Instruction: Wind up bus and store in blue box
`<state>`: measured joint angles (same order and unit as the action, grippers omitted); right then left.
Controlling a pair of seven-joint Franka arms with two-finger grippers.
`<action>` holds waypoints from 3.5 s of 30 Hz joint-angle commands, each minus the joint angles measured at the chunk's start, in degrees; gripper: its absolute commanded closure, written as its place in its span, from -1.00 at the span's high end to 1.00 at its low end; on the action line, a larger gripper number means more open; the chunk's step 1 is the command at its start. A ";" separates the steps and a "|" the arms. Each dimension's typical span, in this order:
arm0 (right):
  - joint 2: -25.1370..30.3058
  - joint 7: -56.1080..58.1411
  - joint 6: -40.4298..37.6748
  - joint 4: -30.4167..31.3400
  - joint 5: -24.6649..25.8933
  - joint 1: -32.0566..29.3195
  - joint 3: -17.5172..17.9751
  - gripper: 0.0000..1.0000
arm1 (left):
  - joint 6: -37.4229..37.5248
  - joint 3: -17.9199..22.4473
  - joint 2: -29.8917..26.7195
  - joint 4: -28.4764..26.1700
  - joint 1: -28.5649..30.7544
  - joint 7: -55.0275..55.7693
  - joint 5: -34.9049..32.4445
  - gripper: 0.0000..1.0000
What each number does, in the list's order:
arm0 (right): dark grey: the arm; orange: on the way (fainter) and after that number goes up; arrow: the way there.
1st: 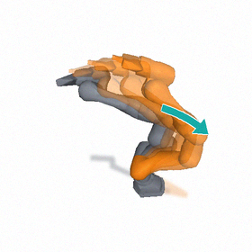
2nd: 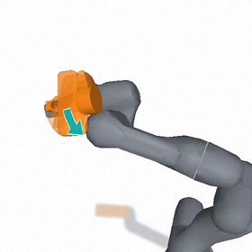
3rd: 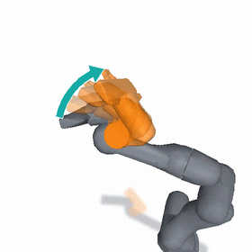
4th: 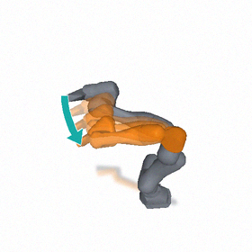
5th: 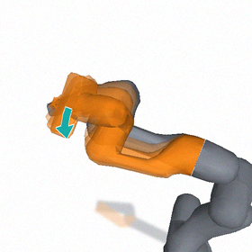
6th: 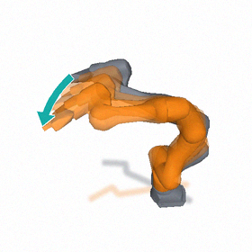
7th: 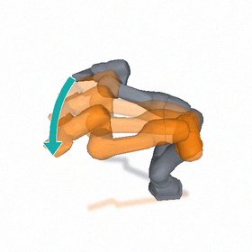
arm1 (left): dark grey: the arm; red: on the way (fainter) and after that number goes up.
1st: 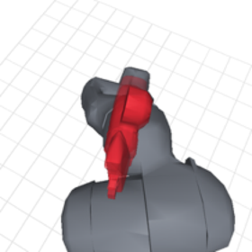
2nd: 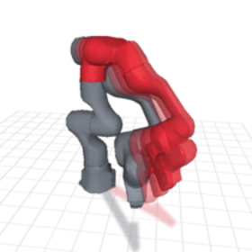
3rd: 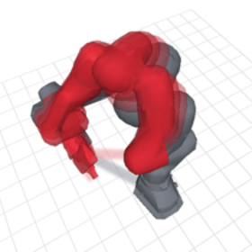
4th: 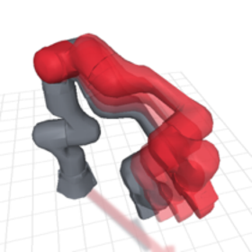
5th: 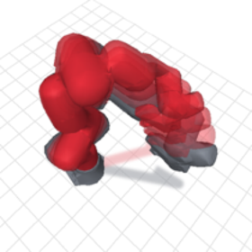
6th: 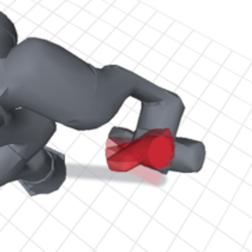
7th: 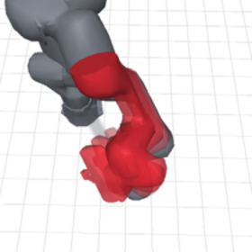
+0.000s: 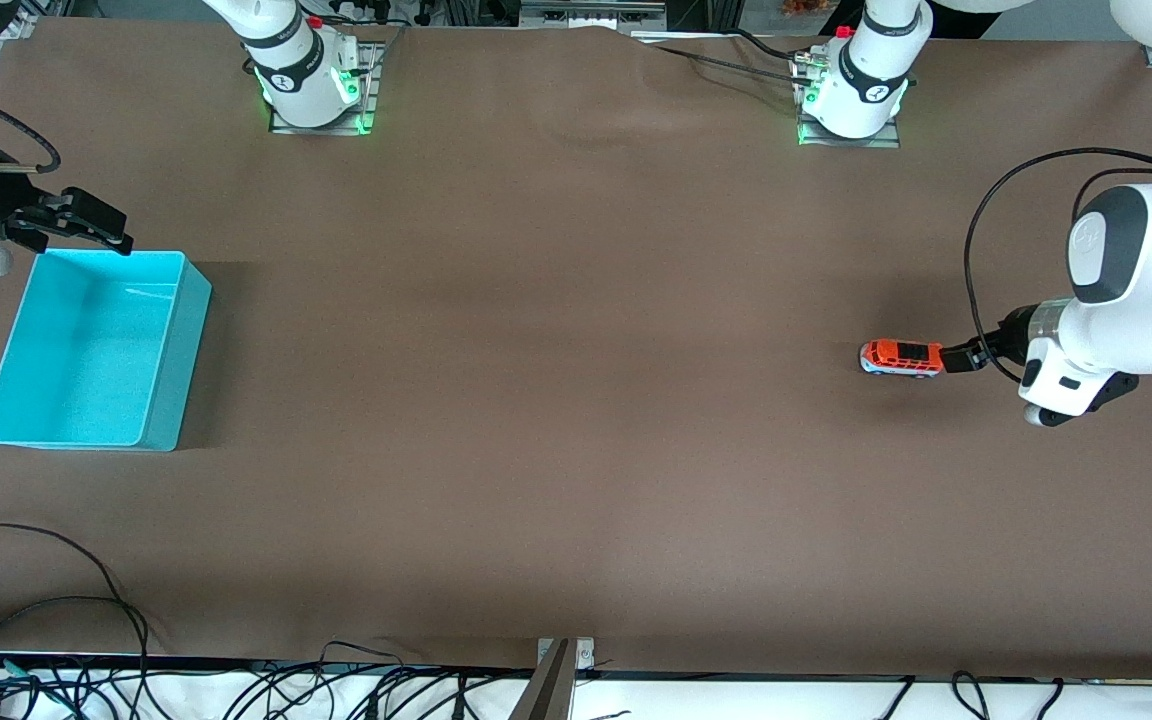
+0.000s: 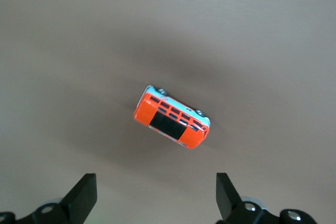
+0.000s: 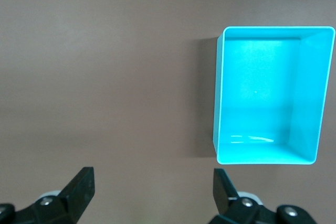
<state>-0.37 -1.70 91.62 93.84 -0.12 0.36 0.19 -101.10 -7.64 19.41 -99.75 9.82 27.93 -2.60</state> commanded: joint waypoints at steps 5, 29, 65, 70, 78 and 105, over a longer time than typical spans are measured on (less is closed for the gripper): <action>1.16 -0.32 -0.21 0.73 1.00 0.08 -0.01 1.00 | -3.92 -0.18 -0.52 -4.92 0.29 23.98 -0.04 1.00; 1.16 -0.32 -0.30 0.82 1.00 0.08 -0.01 1.00 | -33.09 -0.18 1.42 -23.11 0.20 54.59 -3.11 1.00; 1.07 -0.32 -0.39 0.82 1.00 0.08 0.07 1.00 | -38.73 -0.27 2.56 -25.14 -0.15 64.80 -4.34 -0.68; 1.07 -0.32 -0.39 0.82 1.00 0.08 0.07 1.00 | -38.91 -0.09 3.26 -25.05 0.02 64.09 -4.78 -0.70; 1.07 -0.32 -0.39 0.82 1.00 0.08 0.16 1.00 | -39.17 -0.09 4.23 -24.79 2.48 63.92 -9.53 -0.70; 1.16 -0.32 -0.39 0.82 1.00 0.08 0.16 1.00 | -40.49 -0.18 7.31 -24.35 9.34 55.39 -14.98 -0.70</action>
<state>-0.37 -1.70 91.58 93.84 -0.12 0.36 0.20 -140.29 -7.58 22.72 -124.25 16.55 85.48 -15.04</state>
